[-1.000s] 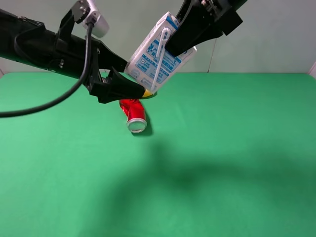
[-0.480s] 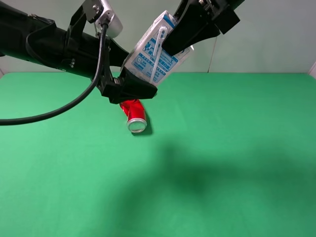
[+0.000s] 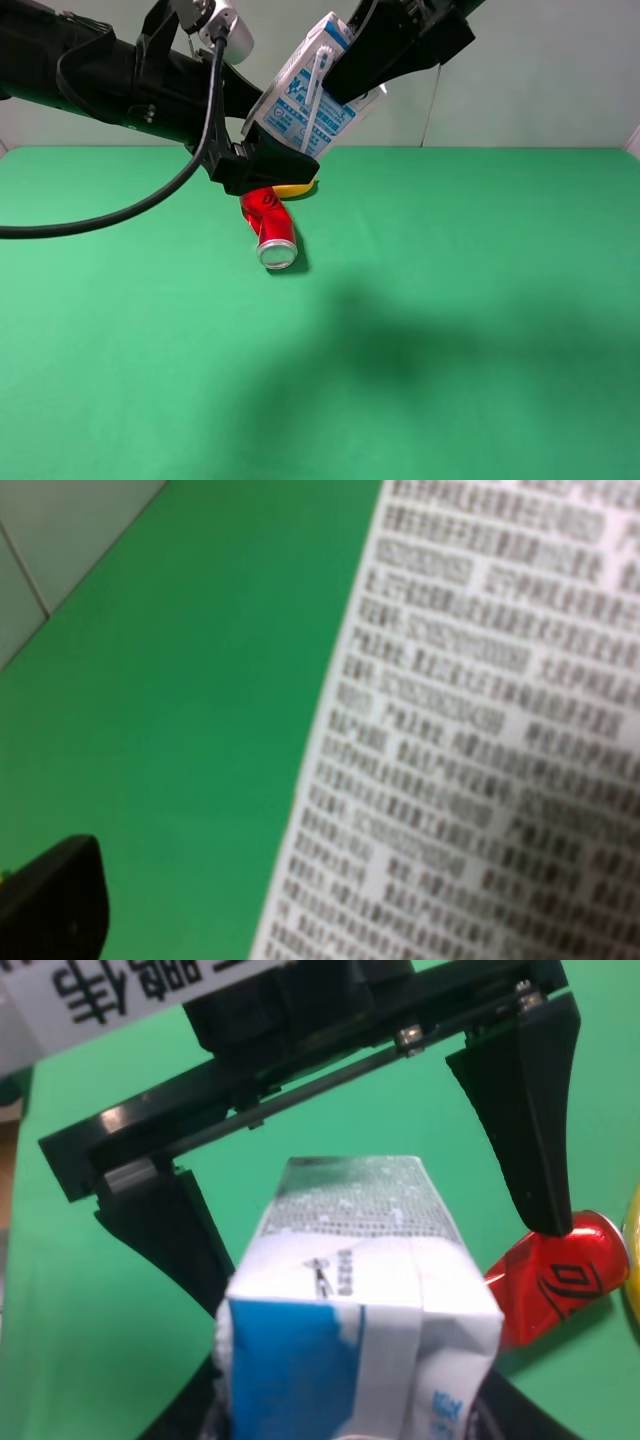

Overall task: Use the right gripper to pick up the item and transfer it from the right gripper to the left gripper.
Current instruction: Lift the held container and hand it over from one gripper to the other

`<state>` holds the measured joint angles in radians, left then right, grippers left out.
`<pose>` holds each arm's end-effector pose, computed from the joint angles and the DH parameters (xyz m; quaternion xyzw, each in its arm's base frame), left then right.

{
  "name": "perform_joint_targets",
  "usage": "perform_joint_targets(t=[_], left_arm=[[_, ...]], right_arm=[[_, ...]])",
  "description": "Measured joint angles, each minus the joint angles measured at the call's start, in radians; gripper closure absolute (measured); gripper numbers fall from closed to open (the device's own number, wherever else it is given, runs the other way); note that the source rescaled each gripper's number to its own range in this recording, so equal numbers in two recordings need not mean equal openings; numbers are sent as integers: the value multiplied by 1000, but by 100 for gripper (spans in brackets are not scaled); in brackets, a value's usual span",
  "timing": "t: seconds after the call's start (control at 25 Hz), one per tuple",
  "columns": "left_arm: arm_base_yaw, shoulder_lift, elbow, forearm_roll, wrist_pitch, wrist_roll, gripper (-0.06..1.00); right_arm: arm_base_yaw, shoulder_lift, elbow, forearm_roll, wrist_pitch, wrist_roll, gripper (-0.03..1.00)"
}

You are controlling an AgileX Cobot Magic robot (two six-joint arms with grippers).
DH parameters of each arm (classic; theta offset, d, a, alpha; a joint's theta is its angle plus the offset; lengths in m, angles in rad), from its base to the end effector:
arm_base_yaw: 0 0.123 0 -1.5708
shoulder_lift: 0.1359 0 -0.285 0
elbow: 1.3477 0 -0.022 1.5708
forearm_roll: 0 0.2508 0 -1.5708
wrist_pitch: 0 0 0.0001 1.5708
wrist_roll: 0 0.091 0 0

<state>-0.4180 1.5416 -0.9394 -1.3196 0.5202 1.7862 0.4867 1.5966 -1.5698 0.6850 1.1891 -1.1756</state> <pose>0.2770 -0.1711 0.2533 0.4845 0.7299 -0.2046 0.4367 0.2690 0.2028 0.3781 -0.6427 0.6591 0.2423 0.3063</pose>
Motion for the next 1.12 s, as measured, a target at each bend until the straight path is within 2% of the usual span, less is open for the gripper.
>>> perform_joint_targets(t=[0.32,0.84,1.12], left_arm=[[-2,0,0,24,12,0,4],[-2,0,0,24,20,-2,8],[-2,0,0,24,26,-5,8]], right_arm=[[101,0,-2,-94,-33,-5,97],[109,0,-2,-92,-35,-9,97],[109,0,-2,-68,-35,-54,97]])
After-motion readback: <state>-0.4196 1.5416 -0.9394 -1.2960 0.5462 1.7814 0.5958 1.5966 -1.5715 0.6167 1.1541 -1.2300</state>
